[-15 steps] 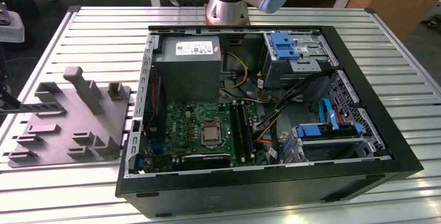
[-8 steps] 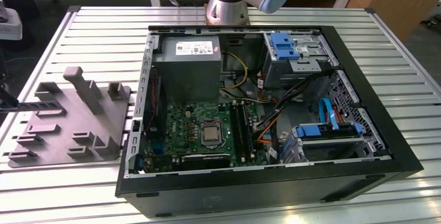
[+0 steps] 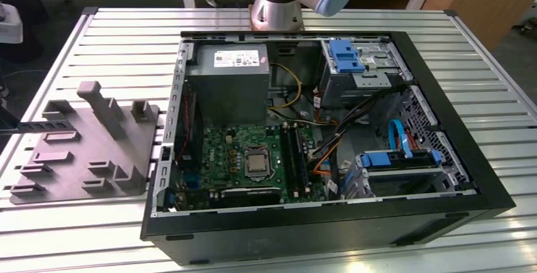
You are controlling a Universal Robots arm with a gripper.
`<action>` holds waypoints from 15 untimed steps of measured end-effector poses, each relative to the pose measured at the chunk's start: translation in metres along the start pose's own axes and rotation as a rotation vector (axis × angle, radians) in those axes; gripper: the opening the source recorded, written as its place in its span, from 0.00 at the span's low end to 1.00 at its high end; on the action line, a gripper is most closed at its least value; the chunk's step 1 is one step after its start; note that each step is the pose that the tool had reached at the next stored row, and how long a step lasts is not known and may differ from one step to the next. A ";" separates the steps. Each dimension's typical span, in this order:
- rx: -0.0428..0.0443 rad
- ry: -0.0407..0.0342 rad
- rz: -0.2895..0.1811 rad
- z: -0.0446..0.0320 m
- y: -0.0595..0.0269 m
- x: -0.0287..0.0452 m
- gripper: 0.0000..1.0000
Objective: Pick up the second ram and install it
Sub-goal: 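Pick up the second ram and move it above second insertion slot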
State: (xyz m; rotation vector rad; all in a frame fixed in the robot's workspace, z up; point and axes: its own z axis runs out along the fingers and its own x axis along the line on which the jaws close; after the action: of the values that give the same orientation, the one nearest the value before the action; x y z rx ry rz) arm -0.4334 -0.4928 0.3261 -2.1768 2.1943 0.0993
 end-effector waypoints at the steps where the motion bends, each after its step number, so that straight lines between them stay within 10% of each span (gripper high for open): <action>1: 0.0000 -0.0001 0.000 -0.0022 0.0000 -0.0002 0.11; 15: 0.0000 -0.0007 0.000 -0.0268 0.0003 -0.0022 0.11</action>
State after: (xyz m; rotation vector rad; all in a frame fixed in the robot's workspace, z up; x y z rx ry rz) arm -0.4334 -0.4928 0.3531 -2.1766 2.1939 0.1001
